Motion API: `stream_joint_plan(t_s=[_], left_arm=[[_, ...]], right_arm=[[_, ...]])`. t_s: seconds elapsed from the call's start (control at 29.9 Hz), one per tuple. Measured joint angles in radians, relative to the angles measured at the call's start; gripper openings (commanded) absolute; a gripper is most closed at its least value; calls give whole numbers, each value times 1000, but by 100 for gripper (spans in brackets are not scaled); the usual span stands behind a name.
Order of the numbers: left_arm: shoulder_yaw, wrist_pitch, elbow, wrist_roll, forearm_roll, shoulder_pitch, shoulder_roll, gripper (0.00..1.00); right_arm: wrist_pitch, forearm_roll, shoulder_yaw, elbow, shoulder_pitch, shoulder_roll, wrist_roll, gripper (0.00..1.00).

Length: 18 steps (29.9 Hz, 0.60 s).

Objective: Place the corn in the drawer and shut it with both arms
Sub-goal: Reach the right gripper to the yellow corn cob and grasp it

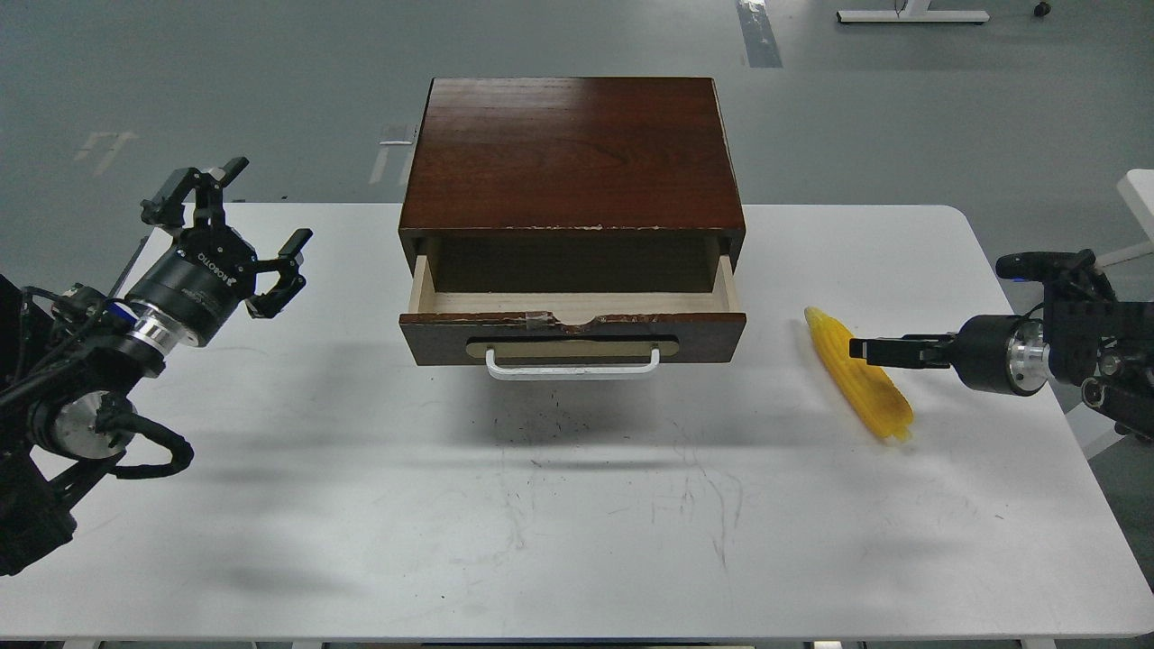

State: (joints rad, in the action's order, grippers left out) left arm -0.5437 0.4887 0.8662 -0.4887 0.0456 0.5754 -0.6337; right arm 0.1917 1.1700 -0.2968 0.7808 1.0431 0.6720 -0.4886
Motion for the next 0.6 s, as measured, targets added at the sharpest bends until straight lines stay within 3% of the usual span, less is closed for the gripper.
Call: stream_joint_plan(t_s=[0.23,0.3,0.43,0.5,0.6], left_arm=[[-1,0,0,0,25,6,-1,100],[-1,0,0,0,25,7,1,100],[-1,0,0,0,25,7,2,100],[-1,0,1,0,25,7,2,100],[-1,0,1,0,25,7,1,100]], right_arm=[[0,0,-36,-14,-3,-22,0,92],[0,0,-50,-14,-4,-25,0,86],[0,0,-70,-13,-4,-30,0,64],[0,0,-74,-11,-5,-31,0,59],[0,0,-78,-9,-5,-31,0,39]])
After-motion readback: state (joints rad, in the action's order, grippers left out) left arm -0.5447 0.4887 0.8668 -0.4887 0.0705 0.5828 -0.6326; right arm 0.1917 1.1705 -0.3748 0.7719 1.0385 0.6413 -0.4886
